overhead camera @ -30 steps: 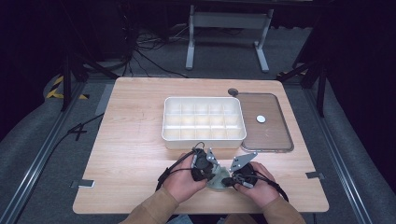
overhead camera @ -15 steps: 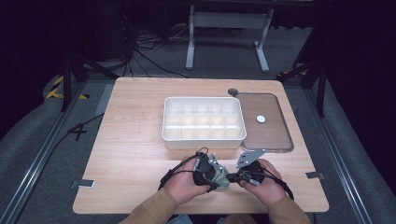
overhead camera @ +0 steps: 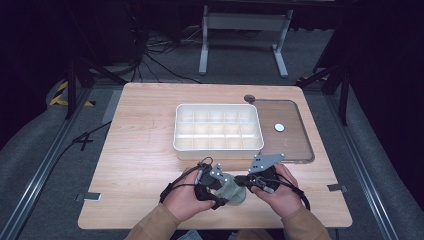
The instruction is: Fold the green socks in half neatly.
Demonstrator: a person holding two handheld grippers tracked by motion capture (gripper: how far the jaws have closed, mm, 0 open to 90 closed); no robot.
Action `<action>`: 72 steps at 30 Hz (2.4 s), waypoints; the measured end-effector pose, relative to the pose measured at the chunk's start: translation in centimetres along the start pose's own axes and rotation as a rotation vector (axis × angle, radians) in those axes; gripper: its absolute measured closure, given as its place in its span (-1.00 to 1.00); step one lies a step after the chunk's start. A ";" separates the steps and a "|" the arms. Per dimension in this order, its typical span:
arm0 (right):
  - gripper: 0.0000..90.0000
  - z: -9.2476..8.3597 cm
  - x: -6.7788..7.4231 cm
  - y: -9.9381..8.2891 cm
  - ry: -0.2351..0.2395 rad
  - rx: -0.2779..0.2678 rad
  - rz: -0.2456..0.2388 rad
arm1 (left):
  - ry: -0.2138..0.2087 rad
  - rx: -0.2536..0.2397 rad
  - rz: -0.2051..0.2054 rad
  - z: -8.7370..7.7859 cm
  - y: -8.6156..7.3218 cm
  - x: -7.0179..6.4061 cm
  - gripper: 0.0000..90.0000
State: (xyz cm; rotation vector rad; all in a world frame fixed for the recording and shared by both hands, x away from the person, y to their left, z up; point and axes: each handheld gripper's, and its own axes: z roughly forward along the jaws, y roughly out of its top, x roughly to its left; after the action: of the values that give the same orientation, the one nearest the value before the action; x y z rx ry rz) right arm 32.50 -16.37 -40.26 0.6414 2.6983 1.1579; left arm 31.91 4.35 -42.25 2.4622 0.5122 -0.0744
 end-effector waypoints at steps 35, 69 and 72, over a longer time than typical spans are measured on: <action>0.88 3.0 -0.2 -2.3 -0.005 0.109 0.047 | 0.056 -0.107 0.030 -0.3 0.8 1.5 0.78; 0.84 0.4 -0.5 -2.7 -0.027 0.024 0.029 | 0.068 -0.075 -0.069 -2.0 -0.8 2.3 0.43; 0.84 -0.1 -0.7 -2.8 -0.043 0.020 0.041 | 0.076 -0.068 -0.073 -2.2 -1.1 2.6 0.40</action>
State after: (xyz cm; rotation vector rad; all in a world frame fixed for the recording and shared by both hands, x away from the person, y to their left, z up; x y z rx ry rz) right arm 32.15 -18.46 -42.26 0.7190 2.6759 1.1147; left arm 33.76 7.30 -41.57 2.3867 0.6271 0.0073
